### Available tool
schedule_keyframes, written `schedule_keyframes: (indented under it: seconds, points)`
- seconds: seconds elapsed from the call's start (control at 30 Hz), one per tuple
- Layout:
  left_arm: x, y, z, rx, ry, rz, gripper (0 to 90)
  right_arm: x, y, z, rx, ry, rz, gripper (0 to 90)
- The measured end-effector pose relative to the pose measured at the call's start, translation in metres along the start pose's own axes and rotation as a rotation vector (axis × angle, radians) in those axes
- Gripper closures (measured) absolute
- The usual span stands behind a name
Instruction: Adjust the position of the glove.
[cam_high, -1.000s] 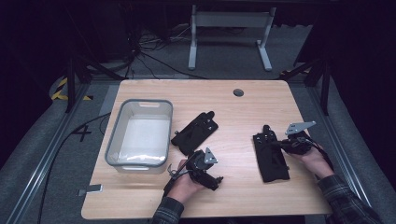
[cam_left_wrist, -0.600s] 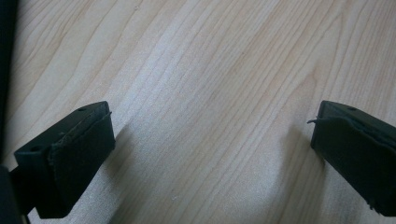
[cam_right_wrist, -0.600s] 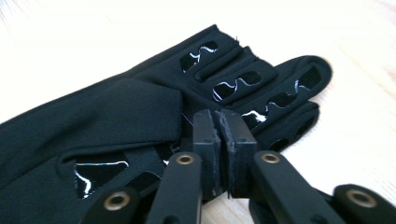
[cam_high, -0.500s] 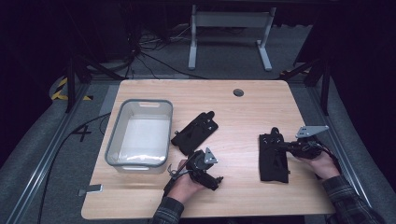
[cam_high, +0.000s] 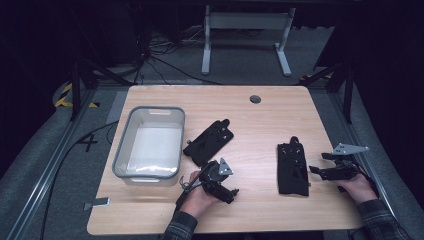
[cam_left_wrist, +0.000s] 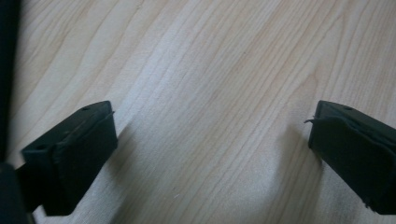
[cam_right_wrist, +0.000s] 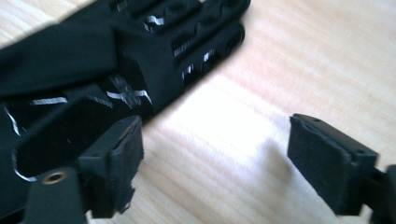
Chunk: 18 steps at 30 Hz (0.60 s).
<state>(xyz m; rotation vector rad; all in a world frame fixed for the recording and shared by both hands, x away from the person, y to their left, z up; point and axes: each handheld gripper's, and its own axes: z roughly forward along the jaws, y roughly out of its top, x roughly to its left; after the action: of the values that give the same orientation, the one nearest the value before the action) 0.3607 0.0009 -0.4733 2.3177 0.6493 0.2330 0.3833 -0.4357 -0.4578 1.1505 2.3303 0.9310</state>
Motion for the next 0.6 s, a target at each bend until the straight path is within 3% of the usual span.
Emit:
schedule_keyframes:
  seconds: [0.13,0.2,0.33,0.37,0.5,0.6]
  points:
    - [0.002,0.001,-0.004,0.004,0.011,-0.016,15.9,-0.002,-0.005,0.002,-0.015,0.016,0.006,15.1]
    - [0.004,0.003,-0.006,0.008,0.022,-0.047,21.1,-0.002,-0.007,0.002,-0.028,0.020,0.005,14.8]
    - [0.008,0.008,-0.009,0.020,0.034,-0.057,41.9,-0.002,-0.008,0.002,-0.033,0.020,0.008,14.4]
    - [0.009,0.011,-0.010,0.026,0.040,-0.059,41.9,-0.002,-0.008,0.002,-0.034,0.020,0.007,14.3]
    - [0.016,0.019,-0.011,0.033,0.072,-0.081,71.0,-0.002,-0.009,0.002,-0.039,0.019,0.005,14.3]
    - [0.025,0.029,-0.013,0.030,0.125,-0.112,89.2,-0.002,-0.009,0.001,-0.041,0.019,0.005,14.2]
